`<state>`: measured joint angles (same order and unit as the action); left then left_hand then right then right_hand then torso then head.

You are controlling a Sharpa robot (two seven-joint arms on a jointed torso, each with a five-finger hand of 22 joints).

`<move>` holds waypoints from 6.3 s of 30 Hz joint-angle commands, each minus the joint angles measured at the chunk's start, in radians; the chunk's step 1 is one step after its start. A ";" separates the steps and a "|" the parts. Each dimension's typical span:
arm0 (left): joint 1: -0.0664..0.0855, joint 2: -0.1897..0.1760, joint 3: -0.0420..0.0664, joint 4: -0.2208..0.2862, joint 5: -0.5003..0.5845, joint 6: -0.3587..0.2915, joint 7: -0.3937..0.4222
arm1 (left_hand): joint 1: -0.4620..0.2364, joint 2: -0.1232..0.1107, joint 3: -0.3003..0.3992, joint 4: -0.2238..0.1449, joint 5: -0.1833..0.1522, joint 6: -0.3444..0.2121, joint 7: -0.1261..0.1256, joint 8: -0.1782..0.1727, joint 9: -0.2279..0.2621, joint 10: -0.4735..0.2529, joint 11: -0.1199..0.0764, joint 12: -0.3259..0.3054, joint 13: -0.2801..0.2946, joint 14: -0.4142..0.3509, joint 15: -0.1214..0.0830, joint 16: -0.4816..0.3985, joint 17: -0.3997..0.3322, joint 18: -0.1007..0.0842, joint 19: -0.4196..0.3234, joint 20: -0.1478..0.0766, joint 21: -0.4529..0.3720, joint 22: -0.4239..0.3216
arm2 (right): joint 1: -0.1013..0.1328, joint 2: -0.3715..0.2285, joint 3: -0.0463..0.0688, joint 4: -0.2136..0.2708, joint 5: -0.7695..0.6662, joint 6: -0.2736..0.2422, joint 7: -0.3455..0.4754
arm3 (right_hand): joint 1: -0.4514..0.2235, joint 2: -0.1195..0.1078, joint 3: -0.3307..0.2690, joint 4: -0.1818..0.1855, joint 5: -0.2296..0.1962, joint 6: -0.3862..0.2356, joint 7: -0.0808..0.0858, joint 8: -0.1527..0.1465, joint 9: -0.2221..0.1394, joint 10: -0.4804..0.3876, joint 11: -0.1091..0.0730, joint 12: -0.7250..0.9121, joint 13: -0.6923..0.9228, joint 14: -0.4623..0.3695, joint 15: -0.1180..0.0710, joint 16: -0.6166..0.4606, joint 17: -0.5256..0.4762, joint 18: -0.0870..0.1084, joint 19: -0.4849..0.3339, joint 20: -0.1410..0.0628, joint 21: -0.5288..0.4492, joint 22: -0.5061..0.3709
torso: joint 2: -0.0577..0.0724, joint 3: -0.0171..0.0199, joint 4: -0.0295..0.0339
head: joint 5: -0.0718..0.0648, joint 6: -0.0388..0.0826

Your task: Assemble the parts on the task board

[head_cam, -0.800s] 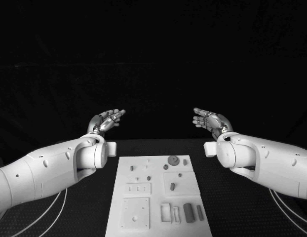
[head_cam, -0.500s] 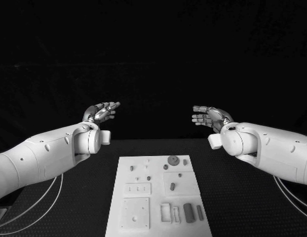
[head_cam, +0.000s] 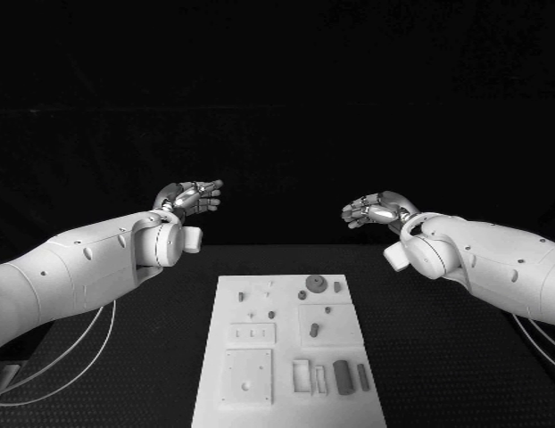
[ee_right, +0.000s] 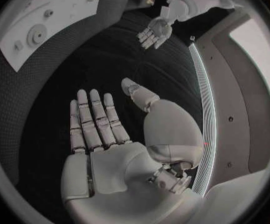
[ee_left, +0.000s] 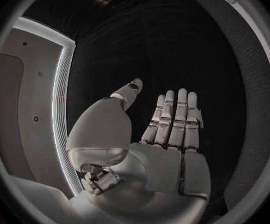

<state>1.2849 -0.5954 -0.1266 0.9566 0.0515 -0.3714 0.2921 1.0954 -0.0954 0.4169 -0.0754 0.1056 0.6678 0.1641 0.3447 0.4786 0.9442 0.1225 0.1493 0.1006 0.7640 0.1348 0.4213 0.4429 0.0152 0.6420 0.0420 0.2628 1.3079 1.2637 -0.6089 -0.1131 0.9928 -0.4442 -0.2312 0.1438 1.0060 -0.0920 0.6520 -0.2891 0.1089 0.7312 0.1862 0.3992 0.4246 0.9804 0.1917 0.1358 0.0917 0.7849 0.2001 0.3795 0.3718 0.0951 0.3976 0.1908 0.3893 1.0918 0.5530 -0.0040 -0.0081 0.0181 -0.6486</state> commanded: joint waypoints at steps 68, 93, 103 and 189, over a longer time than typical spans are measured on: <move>-0.009 -0.121 0.000 0.309 -0.009 0.087 -0.003 | 0.010 0.014 0.085 -0.141 -0.003 0.128 0.007 0.015 -0.024 0.209 -0.016 0.032 0.024 0.227 -0.067 0.141 0.121 0.034 0.149 -0.075 0.234 0.023 | -0.055 0.095 -0.002 0.070 -1.258 0.025 -0.097 | 0.094 -0.089 0.030 -0.002 0.020 0.163 -0.031 -0.054 0.023 0.244 -0.079 -0.061 0.056 0.419 -0.186 0.072 0.269 0.167 0.447 -0.015 0.078 -0.042 | 0.187 -0.0048 0.0634 | -0.044 -0.031; -0.009 -0.119 0.000 0.308 -0.009 0.094 -0.005 | 0.003 0.015 0.086 -0.141 -0.004 0.127 0.005 0.015 -0.025 0.208 -0.018 0.028 0.024 0.225 -0.066 0.139 0.122 0.034 0.146 -0.074 0.236 0.023 | -0.060 0.119 -0.010 0.054 -1.294 0.028 -0.114 | 0.097 -0.094 0.036 -0.002 -0.009 0.161 -0.032 -0.062 0.022 0.237 -0.076 -0.068 0.053 0.424 -0.185 0.056 0.284 0.167 0.459 -0.019 0.082 -0.037 | 0.200 -0.0050 0.0669 | -0.048 -0.028; -0.009 -0.120 0.000 0.308 -0.009 0.087 -0.003 | 0.002 0.015 0.087 -0.141 -0.004 0.127 0.004 0.015 -0.025 0.208 -0.019 0.028 0.024 0.225 -0.065 0.139 0.123 0.034 0.145 -0.074 0.237 0.023 | -0.063 0.119 -0.014 0.042 -1.313 0.049 -0.127 | 0.104 -0.094 0.047 -0.002 -0.022 0.165 -0.033 -0.063 0.022 0.239 -0.077 -0.067 0.053 0.427 -0.185 0.049 0.292 0.167 0.460 -0.020 0.084 -0.032 | 0.208 -0.0056 0.0683 | -0.050 -0.025; -0.008 -0.088 0.000 0.302 -0.009 0.073 0.000 | 0.001 0.014 0.092 -0.148 -0.004 0.129 0.003 0.016 -0.025 0.208 -0.023 0.024 0.025 0.226 -0.066 0.138 0.127 0.036 0.143 -0.074 0.245 0.022 | -0.070 0.307 -0.009 -0.048 -1.470 -0.257 -0.307 | 0.147 -0.090 0.215 0.002 -0.060 0.341 -0.099 -0.007 0.092 0.441 -0.165 -0.002 0.158 0.539 -0.265 0.213 0.484 0.167 0.635 -0.119 0.277 0.106 | 0.224 -0.0141 0.0827 | -0.021 0.019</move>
<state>1.2760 -0.6859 -0.1274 1.2550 0.0404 -0.2982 0.2823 1.1039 -0.0803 0.5058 -0.2185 0.1042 0.8002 0.1731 0.3631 0.4548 1.1562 0.1038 0.1772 0.1262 0.9952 0.0660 0.5620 0.5689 0.0387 0.7897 -0.0319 0.5032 1.3075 1.1953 -0.3045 -0.1217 0.9496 -1.9029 -0.4857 -0.1648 1.1470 -0.1804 0.8605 -0.2894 0.0458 1.0675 0.0876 0.3911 0.5147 1.3745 0.0692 0.1281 0.1759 1.3364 -0.0489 0.5882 0.8555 0.2395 1.0306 0.0748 0.6623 1.1990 0.7758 -0.0185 0.0749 -0.0034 -0.6293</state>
